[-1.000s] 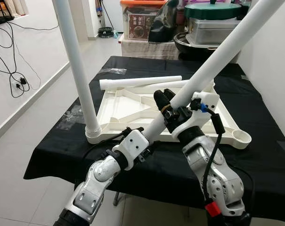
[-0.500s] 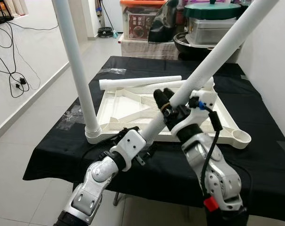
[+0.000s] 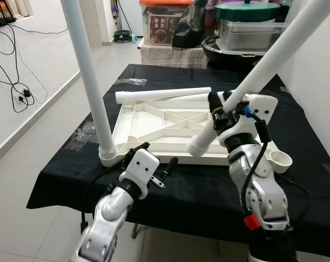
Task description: Building children table
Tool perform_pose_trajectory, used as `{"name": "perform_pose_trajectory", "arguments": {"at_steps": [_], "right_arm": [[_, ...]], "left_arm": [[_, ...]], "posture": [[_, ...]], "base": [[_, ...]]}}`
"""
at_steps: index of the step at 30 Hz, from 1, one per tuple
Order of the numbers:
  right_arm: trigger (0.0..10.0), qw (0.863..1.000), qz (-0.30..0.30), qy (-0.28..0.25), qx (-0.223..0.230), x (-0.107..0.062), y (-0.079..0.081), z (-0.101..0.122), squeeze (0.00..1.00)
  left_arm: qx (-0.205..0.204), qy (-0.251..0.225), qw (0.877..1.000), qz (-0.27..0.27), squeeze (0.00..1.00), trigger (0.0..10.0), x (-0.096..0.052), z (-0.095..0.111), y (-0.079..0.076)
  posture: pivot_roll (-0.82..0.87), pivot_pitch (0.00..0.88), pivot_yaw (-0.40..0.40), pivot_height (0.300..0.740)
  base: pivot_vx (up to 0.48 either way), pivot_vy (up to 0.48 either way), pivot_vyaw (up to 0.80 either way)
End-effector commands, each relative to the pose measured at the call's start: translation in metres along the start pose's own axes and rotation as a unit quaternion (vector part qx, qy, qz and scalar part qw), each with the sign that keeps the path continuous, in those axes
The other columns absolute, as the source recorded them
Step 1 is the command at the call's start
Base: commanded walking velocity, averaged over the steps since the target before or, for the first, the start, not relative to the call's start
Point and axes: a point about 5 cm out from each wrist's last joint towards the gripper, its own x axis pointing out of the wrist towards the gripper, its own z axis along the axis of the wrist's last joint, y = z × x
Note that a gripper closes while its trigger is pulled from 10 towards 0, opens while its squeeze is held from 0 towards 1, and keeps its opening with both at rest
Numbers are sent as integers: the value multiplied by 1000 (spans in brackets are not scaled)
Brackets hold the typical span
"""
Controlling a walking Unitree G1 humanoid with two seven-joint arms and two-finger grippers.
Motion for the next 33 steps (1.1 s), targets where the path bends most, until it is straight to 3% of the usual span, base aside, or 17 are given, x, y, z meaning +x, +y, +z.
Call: {"name": "perform_pose_trajectory", "arguments": {"at_steps": [1,5,10,17,33], "right_arm": [[10000,1000,11,-1,-13,-4,3,-3,0],[10000,998,8,-7,-55,-12,0,-6,0],[10000,998,12,-17,-62,-17,2,-5,0],[10000,997,24,-19,-73,-23,6,-6,0],[10000,997,28,-15,-76,-19,8,-13,0]], "left_arm": [[-5,6,1000,15,0,10000,-6,-1,0],[-17,12,999,46,0,10000,-17,-1,-5],[-34,6,997,72,0,10000,-24,3,-7],[-19,1,996,84,0,10000,-25,7,-7],[-33,21,996,86,0,10000,-27,0,-10]], "posture": [[16,20,-20,740],[17,17,-21,740],[16,14,-24,740],[13,10,-25,740],[13,15,-27,740]], "base": [[0,0,0],[0,0,0],[0,0,0],[0,0,0],[0,-449,0]]}}
